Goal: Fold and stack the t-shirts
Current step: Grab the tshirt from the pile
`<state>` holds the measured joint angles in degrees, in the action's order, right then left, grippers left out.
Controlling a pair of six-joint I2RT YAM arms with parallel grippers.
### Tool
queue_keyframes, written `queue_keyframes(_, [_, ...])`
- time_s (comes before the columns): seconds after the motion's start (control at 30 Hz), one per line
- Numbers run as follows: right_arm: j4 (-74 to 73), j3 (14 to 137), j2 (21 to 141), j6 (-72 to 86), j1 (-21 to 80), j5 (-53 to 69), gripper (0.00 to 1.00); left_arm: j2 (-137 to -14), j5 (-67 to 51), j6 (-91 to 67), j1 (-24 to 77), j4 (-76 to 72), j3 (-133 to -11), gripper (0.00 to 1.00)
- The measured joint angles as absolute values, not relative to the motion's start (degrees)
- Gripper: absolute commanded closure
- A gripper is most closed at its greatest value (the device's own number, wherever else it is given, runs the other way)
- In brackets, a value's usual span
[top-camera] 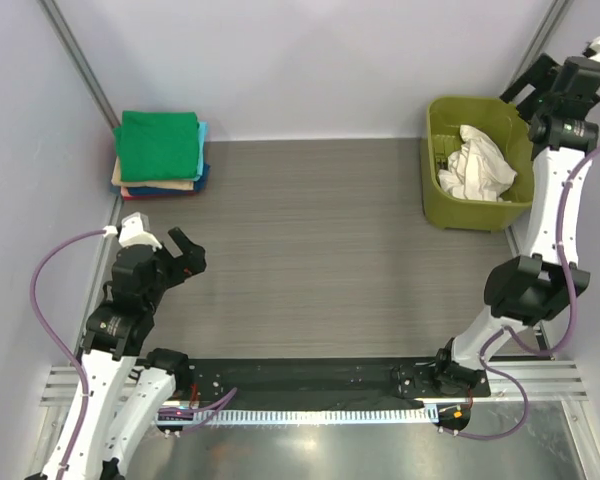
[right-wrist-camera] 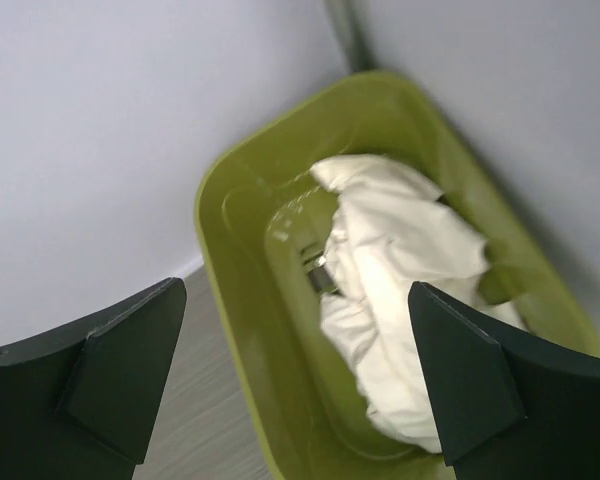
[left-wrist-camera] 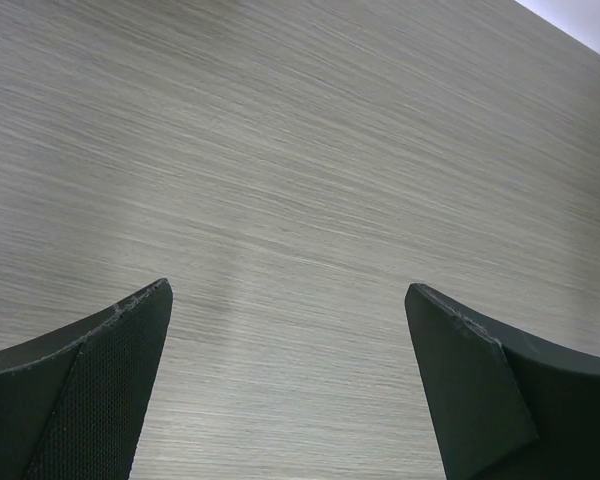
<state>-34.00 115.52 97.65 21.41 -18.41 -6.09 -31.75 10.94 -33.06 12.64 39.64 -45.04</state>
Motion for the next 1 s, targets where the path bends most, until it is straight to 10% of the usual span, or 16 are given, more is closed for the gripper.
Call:
queue_keyframes(0.8, [-43.90,133.19,138.78,14.83,-12.32,-21.41,0.00,-27.99,8.88,-30.52,12.64,38.85,-43.90,0.00])
queue_keyframes(0.9, [-43.81,133.51,141.64,13.61,-12.21,-22.55,0.18,-28.10,8.88,-30.50,12.62,38.85,-43.90,0.00])
queue_keyframes(0.93, [-43.79,133.51,142.67,13.26,-12.14,-22.63,0.44,-28.08,8.91,-30.48,12.62,38.85,-43.90,0.00])
queue_keyframes(1.0, [-43.09,133.56,144.07,13.02,-11.99,-22.46,0.64,-28.08,8.91,-30.39,12.62,38.87,-43.90,0.00])
